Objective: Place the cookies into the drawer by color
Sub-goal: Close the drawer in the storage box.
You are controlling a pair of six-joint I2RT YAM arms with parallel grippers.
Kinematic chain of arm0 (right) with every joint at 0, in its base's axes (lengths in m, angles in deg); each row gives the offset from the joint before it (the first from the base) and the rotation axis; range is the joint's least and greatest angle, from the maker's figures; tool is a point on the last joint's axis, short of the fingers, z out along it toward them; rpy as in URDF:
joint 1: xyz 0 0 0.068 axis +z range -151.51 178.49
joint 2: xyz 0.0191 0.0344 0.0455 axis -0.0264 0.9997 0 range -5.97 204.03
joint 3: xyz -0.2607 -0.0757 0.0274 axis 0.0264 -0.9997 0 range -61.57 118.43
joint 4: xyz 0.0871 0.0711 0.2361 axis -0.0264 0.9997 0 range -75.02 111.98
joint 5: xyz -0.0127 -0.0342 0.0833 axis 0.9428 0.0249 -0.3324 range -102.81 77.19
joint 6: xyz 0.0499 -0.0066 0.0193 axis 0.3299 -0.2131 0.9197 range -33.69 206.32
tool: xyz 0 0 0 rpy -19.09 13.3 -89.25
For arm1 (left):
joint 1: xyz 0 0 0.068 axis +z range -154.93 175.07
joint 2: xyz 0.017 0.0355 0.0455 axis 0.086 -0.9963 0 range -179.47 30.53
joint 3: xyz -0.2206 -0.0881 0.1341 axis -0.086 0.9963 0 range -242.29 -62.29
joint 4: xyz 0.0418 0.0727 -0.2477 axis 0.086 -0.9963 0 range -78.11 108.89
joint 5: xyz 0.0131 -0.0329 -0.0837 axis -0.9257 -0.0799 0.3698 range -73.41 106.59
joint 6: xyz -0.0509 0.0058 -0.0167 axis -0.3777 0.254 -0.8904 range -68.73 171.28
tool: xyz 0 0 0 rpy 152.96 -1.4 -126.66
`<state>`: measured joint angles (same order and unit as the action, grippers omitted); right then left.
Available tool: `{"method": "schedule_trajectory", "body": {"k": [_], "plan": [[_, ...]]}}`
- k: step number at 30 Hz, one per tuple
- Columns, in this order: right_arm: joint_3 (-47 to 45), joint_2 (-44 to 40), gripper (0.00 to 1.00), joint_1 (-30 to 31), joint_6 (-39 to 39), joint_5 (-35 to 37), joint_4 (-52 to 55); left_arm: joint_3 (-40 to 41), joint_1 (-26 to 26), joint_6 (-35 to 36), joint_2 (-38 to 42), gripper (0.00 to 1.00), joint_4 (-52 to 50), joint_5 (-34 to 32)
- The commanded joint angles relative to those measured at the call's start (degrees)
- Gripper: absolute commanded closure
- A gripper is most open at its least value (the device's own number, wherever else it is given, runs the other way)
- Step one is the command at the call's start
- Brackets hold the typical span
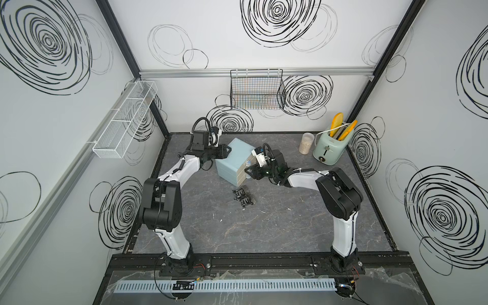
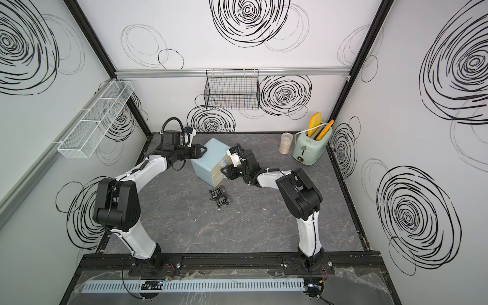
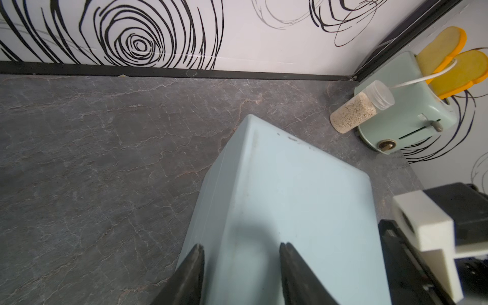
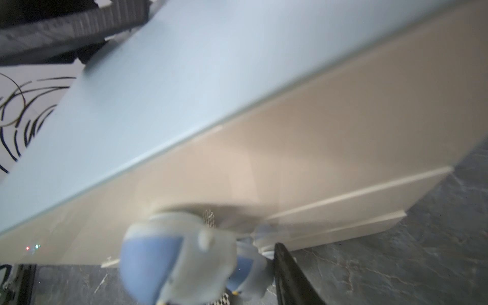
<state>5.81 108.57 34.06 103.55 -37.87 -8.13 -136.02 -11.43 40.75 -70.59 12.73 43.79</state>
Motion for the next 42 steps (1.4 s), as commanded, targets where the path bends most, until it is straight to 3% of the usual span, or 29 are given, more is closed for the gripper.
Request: {"method": "schedule_trajectory", "body": {"k": [1,8,13,23,26,42], "plan": [[-0.60,-2.15,0.50,1.96,0.13,-0.69,-7.20,0.80,-2.64,-1.26,1.88,0.44,-1.86,3.44],[-4.83,-6.19,0.33,1.51,-2.35,1.71,-4.85,0.88,-1.69,-3.12,4.14,0.24,-1.16,-0.13],[-8.59,-8.76,0.27,1.00,-4.00,2.60,-4.07,3.76,-0.10,-5.66,7.51,0.14,1.49,-3.21],[-15.11,-9.51,0.30,-0.67,-3.61,1.34,-5.66,11.43,2.94,-11.40,12.78,0.12,7.50,-4.26],[-14.98,-8.07,0.34,-1.01,-3.42,1.06,-6.03,12.92,3.29,-13.19,13.12,0.13,8.95,-3.97],[-9.81,1.34,0.37,-1.12,-3.66,-1.04,-11.89,14.25,3.43,-16.17,10.91,0.15,11.88,-0.42]]}}
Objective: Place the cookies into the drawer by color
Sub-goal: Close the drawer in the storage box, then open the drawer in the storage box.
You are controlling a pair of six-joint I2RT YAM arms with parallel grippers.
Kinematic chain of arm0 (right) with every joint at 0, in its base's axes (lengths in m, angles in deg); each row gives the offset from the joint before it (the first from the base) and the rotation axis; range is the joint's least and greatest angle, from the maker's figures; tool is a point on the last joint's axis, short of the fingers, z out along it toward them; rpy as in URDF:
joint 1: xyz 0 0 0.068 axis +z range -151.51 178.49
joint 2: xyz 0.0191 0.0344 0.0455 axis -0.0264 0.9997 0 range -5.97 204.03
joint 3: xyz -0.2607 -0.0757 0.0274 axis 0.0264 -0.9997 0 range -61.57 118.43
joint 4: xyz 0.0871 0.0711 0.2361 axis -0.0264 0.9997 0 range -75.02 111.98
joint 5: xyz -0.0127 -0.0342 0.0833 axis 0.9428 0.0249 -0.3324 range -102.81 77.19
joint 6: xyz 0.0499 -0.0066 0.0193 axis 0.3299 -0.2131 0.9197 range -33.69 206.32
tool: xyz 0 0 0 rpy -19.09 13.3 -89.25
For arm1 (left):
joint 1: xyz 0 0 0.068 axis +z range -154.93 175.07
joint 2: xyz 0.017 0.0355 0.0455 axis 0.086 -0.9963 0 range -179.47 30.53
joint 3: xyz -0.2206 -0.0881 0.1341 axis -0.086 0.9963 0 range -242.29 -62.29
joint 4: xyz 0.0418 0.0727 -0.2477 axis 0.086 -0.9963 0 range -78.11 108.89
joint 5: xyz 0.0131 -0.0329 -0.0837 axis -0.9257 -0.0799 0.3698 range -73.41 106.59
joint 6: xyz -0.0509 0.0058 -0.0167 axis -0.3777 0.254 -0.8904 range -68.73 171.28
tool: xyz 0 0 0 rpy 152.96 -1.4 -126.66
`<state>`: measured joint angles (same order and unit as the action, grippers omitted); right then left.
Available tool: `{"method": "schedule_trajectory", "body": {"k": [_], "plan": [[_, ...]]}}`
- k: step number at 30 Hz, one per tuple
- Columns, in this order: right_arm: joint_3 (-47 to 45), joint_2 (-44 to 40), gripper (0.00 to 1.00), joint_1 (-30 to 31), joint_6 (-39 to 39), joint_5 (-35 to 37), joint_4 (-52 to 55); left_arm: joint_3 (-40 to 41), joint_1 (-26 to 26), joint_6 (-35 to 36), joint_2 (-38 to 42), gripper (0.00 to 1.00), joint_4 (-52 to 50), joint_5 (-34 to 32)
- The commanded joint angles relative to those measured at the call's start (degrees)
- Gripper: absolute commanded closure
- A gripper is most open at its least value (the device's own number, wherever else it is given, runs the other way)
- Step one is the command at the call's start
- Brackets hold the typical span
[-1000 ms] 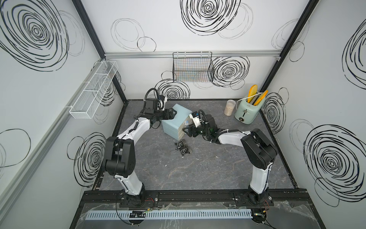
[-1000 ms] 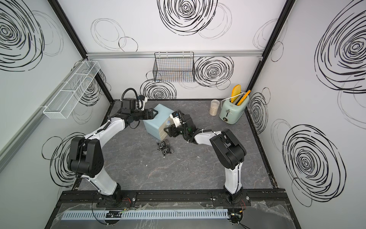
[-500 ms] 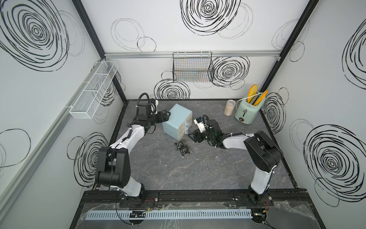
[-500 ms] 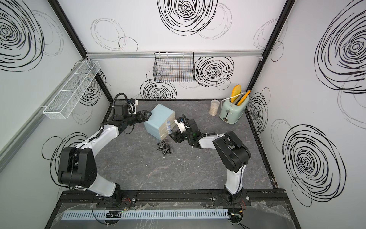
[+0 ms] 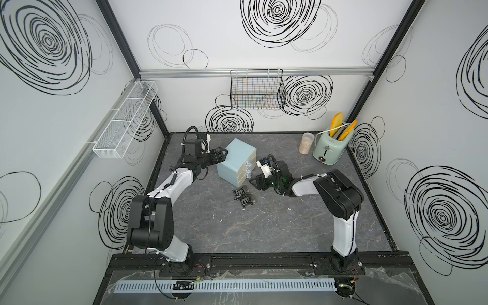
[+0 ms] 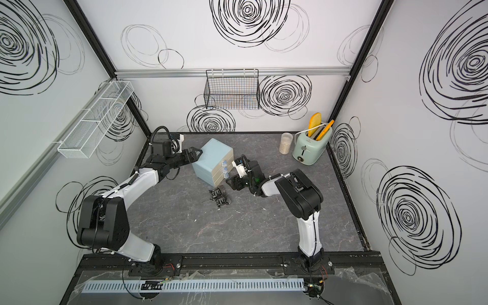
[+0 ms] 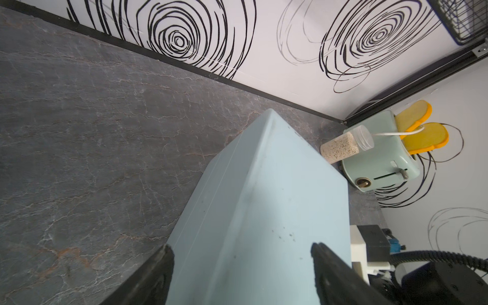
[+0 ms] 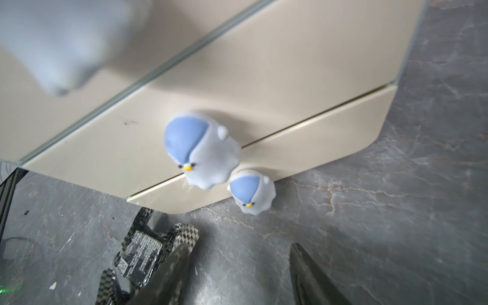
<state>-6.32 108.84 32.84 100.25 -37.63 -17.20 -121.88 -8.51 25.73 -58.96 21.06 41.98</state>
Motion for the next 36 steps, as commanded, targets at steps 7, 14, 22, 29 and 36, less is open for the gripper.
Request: {"method": "schedule_trajectory", "body": {"k": [7,14,22,29,36], "plan": [[5.02,4.30,0.39,0.41,-0.90,-1.19,-2.76,-0.13,0.42,-1.96,-2.21,0.21,4.75,2.36],[6.63,6.39,0.45,0.55,-1.01,-1.98,-3.84,-0.85,0.23,-2.09,-3.56,0.30,4.86,3.57],[6.72,7.62,0.49,1.21,-1.37,-1.76,-6.66,-1.14,0.15,-2.11,-4.37,0.33,4.46,3.89],[7.07,8.24,0.54,1.49,-1.04,-1.12,-8.71,-1.75,0.15,-1.43,-4.55,0.34,3.28,3.62],[8.04,9.17,0.55,1.79,-1.62,-1.11,-8.85,-1.78,0.15,-1.42,-4.73,0.35,3.29,4.10]]}}
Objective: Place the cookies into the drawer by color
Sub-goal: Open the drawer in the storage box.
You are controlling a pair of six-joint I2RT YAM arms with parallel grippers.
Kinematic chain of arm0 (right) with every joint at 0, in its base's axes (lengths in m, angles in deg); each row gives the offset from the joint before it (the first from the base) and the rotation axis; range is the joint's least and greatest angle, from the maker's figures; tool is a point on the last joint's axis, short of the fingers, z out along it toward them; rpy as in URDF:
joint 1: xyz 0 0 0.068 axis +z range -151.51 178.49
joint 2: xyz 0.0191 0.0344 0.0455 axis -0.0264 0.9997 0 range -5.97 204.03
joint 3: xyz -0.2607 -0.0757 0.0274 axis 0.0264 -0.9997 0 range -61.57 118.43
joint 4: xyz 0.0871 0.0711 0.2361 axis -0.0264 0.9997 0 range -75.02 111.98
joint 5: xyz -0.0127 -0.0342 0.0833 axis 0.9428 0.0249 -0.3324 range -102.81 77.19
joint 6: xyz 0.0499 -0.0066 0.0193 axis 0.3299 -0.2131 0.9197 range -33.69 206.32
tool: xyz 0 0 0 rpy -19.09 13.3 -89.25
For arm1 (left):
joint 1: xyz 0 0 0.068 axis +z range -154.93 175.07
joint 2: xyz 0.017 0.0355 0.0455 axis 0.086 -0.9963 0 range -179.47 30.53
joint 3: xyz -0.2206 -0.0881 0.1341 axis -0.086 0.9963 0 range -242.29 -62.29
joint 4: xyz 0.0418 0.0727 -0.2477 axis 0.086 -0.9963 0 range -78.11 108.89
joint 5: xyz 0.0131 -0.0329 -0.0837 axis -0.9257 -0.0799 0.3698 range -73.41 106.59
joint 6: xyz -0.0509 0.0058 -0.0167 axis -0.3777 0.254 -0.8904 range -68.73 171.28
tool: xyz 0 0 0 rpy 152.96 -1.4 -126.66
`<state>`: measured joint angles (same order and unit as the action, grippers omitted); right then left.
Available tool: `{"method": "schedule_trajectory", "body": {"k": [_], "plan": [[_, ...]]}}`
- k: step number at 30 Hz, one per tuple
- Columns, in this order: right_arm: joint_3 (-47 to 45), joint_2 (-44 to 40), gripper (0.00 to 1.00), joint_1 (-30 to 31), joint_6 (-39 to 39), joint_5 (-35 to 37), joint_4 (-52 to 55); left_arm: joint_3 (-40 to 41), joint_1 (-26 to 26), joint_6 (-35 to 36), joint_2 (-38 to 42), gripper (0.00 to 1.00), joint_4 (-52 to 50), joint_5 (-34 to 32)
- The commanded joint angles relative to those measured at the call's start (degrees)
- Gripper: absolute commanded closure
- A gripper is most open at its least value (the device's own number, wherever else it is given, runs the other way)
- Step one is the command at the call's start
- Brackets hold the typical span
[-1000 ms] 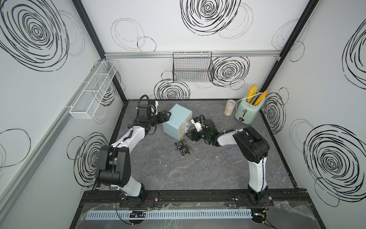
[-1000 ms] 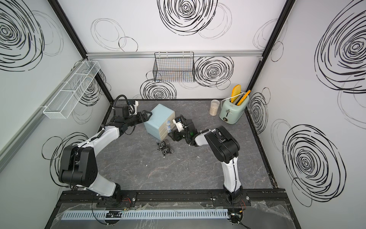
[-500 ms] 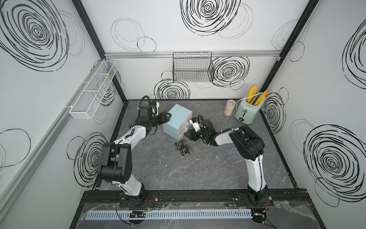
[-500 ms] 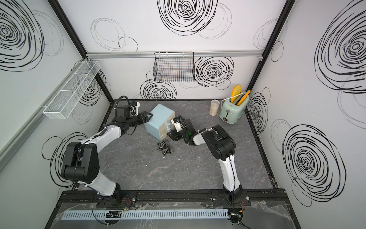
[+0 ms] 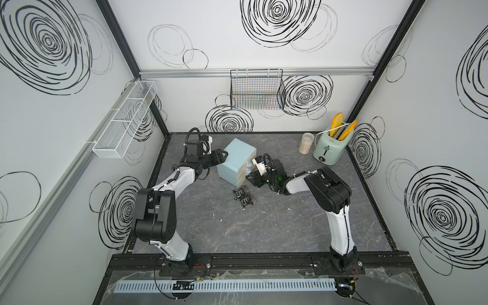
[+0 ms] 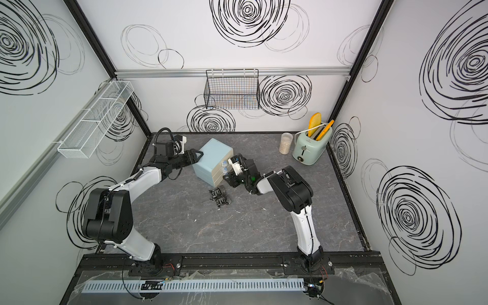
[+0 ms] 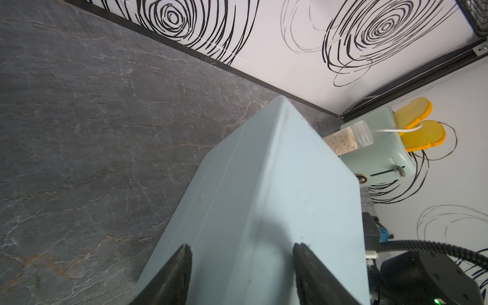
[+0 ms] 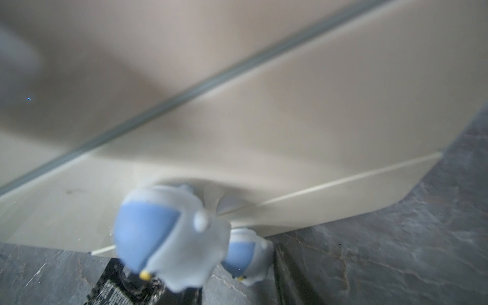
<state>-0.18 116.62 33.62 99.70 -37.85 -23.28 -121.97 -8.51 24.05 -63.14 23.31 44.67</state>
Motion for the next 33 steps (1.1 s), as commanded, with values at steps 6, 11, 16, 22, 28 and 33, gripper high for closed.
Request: {"method": "schedule_trajectory", "body": {"k": [6,11,16,22,28,33], "plan": [[1.90,1.78,0.65,1.39,-0.85,-0.46,-3.39,-1.77,0.24,0.25,-0.46,0.35,0.89,1.13],[-0.47,-0.10,0.76,1.39,-0.51,0.84,-4.53,-1.91,0.54,0.24,-0.29,0.36,0.86,1.02],[-2.06,-2.05,0.79,1.35,-0.90,1.30,-4.42,-2.20,0.68,0.26,-0.29,0.36,0.76,1.02],[-3.95,-3.36,0.80,1.36,-1.12,1.52,-3.87,-2.55,0.94,0.55,-0.29,0.36,0.26,0.76],[-6.80,-4.77,0.81,1.25,-1.24,1.92,-4.19,-2.63,1.11,0.85,-0.55,0.36,0.06,0.51],[-8.22,-5.43,0.81,1.25,-1.20,1.93,-4.34,-2.72,1.19,1.12,-0.90,0.37,-0.21,0.49]]}}
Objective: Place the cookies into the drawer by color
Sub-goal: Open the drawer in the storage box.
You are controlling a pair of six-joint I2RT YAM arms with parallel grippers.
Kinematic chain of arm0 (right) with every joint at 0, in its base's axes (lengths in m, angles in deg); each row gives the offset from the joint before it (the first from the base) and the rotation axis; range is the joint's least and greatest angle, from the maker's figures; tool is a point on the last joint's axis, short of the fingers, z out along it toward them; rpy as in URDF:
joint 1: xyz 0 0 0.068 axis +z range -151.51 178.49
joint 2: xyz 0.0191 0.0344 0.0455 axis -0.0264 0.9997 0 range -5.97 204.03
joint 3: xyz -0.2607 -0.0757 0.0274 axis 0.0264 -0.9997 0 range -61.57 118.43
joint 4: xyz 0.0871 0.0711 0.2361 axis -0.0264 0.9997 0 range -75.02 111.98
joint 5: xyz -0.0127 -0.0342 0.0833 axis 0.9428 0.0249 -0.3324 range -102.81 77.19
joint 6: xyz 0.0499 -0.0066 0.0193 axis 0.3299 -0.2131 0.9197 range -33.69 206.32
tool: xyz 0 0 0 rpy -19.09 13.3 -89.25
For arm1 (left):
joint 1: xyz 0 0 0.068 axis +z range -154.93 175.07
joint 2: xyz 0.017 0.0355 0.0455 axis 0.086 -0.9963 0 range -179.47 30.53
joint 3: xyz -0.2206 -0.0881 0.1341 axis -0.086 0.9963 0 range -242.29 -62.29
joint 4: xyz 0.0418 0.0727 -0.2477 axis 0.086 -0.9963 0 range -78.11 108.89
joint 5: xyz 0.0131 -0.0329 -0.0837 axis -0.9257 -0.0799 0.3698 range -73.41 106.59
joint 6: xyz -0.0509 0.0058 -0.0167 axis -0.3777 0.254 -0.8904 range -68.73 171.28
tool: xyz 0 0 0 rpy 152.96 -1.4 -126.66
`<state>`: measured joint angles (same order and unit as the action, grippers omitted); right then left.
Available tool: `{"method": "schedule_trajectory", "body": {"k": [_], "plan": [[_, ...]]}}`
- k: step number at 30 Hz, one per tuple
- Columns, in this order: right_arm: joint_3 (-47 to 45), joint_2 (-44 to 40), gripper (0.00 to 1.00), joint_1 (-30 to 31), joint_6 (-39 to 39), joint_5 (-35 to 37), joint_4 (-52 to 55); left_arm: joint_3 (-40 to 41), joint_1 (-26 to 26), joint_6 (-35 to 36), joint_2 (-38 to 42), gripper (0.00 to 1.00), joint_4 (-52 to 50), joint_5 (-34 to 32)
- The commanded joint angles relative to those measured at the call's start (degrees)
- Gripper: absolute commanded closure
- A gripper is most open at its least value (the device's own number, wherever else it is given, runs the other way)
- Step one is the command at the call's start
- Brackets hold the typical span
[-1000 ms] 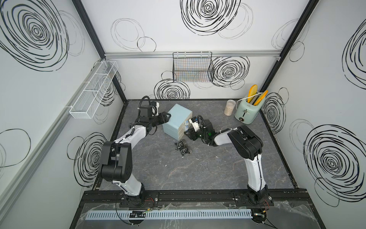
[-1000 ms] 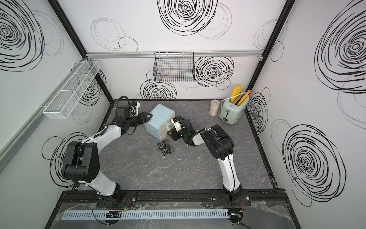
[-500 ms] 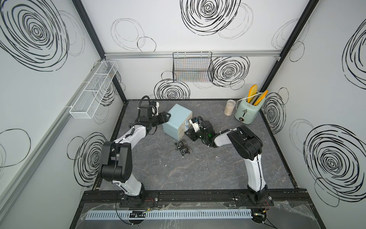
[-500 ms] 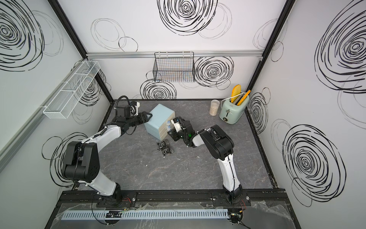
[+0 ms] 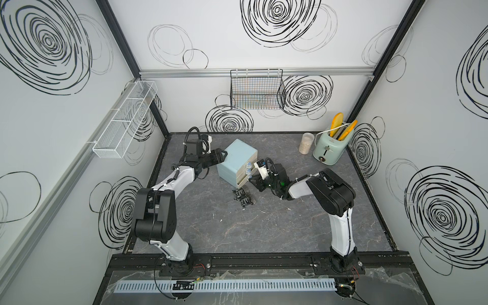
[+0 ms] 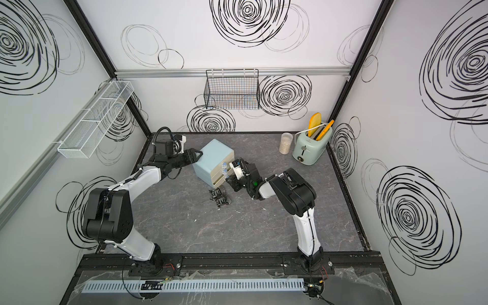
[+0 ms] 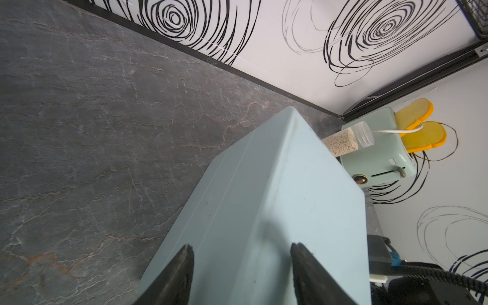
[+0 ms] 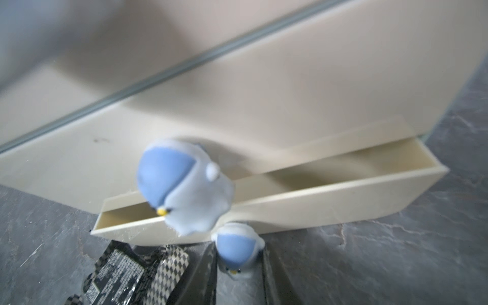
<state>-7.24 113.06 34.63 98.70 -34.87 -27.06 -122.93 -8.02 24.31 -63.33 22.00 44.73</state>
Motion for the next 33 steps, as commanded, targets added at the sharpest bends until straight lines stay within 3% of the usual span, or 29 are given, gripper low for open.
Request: {"method": "schedule_trajectory", "body": {"k": [1,12,16,19,22,33], "plan": [[-1.38,-1.91,0.81,0.26,-0.23,-0.91,-0.58,-1.76,0.72,0.86,-0.64,0.37,1.10,0.49],[-3.03,-2.77,0.83,0.25,0.06,-0.46,-0.98,-2.20,0.81,1.21,-0.53,0.37,0.68,0.25],[-2.48,-2.32,0.71,0.26,0.09,-0.96,-1.01,-2.20,0.81,1.12,-0.71,0.37,0.75,0.34],[-1.53,-1.72,0.55,0.46,0.03,-0.68,-1.11,-2.03,0.81,1.12,-0.71,0.37,0.89,0.51],[-0.19,-0.83,0.47,0.64,0.26,-0.24,-1.02,-2.02,0.81,1.04,-0.88,0.37,1.06,0.94],[6.18,4.19,0.47,0.75,1.18,-0.39,0.06,-1.50,0.20,-0.37,-2.00,0.40,3.51,3.28]]}}
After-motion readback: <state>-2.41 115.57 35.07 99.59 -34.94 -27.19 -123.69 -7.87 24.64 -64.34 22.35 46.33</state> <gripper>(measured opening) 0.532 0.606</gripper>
